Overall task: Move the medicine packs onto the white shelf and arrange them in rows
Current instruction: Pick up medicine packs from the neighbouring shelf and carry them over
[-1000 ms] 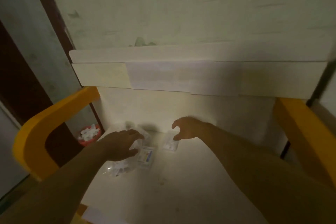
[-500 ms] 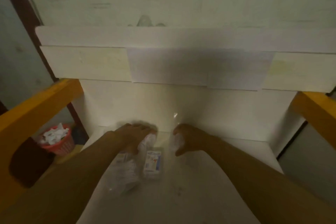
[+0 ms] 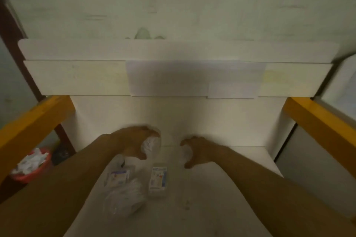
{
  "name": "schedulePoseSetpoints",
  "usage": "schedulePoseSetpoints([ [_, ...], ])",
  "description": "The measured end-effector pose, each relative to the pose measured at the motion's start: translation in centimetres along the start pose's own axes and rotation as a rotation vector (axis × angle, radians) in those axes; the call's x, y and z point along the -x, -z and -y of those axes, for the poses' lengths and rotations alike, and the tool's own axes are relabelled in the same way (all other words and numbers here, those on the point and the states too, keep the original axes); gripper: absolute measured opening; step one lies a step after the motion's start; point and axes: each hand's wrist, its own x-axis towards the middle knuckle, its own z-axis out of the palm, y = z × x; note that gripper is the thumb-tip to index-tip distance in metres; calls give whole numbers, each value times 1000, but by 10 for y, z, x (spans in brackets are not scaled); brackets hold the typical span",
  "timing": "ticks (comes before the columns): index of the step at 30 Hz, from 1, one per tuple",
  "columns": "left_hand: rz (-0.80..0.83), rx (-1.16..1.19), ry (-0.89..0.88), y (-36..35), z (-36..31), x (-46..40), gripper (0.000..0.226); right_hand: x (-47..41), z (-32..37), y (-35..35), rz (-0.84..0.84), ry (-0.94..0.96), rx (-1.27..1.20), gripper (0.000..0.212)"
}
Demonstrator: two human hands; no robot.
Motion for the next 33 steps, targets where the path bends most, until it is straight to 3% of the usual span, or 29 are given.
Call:
schedulePoseSetpoints([
  [6, 14, -57, -43, 44, -32, -6, 87, 48, -4, 58, -103, -49, 15, 89],
  [11, 18, -76, -169, 82, -88, -24, 82, 114, -23, 112, -134, -165, 179, 85],
  [17, -122, -33, -367, 130, -163, -48, 81, 202, -55, 174, -245, -340, 195, 79],
  [26, -237, -19, -561, 181, -274, -50, 76, 295, -102, 179, -323, -385, 200, 74],
  [30, -248, 87, -647, 191, -337, -50, 83, 352, -137, 187, -355, -443, 138, 60],
  [33, -259, 67, -681, 195, -389, -56, 81, 401, -168, 180, -382, -473, 124, 69],
])
